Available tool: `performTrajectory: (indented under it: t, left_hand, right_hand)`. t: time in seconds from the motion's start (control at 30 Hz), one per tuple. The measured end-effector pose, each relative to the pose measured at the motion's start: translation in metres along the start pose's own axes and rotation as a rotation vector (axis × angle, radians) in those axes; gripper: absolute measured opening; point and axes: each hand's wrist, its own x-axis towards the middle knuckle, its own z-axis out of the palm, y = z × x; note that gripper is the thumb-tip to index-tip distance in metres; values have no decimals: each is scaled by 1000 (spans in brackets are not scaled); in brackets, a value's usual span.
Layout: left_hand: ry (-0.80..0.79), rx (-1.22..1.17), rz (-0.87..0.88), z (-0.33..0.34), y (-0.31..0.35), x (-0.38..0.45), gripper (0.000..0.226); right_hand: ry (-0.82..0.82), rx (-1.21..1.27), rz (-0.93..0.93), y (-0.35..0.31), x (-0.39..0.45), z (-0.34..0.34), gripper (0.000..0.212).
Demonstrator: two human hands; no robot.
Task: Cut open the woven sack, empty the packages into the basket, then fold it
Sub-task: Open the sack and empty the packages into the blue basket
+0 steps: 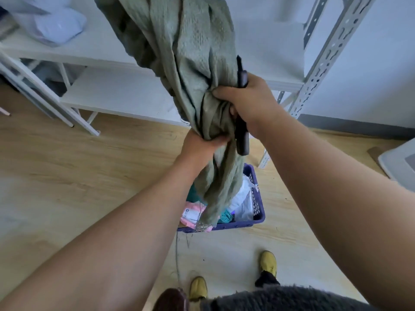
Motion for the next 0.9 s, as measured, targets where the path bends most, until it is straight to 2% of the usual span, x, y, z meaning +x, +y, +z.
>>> performTrajectory:
  t: [0.03,0.1,0.2,0.33,0.43,0.57,0.67,0.77,0.83,0.9]
  left_hand:
    - [84,-58,-33,6,0,4,47]
    - [184,-126,-79,17,4,10,45]
    - [281,-215,-136,25,13,21,42]
    - [309,-548,-223,28,26,42,44]
    - [218,-724,-320,32,28,47,52]
    - [240,-836,-322,31,17,47,42]
    - [147,-706,-301,19,0,41,36]
    - [94,-512,-360,9,-25,33,22]
    - [84,-358,-368,11,-39,28,38]
    - [111,-137,-294,16,-50,28,64]
  right_hand:
    - [-55,17,8,2,5,-4,17]
    - [-128,38,-12,7,14,-16,16]
    - [-173,-51,-40,29,23,-42,58]
    - [-285,-253,88,78,24,-60,79]
    - [-397,-358,98,103,27,-47,69]
    - [-273,-281,93,120,39,-26,29]
    - [-196,-268,76,125,54,-20,17]
    - [-153,-278,47,123,67,-14,21]
    - [-140,-257,53,119,74,-7,23]
    - [-157,-226,37,109,80,2,18]
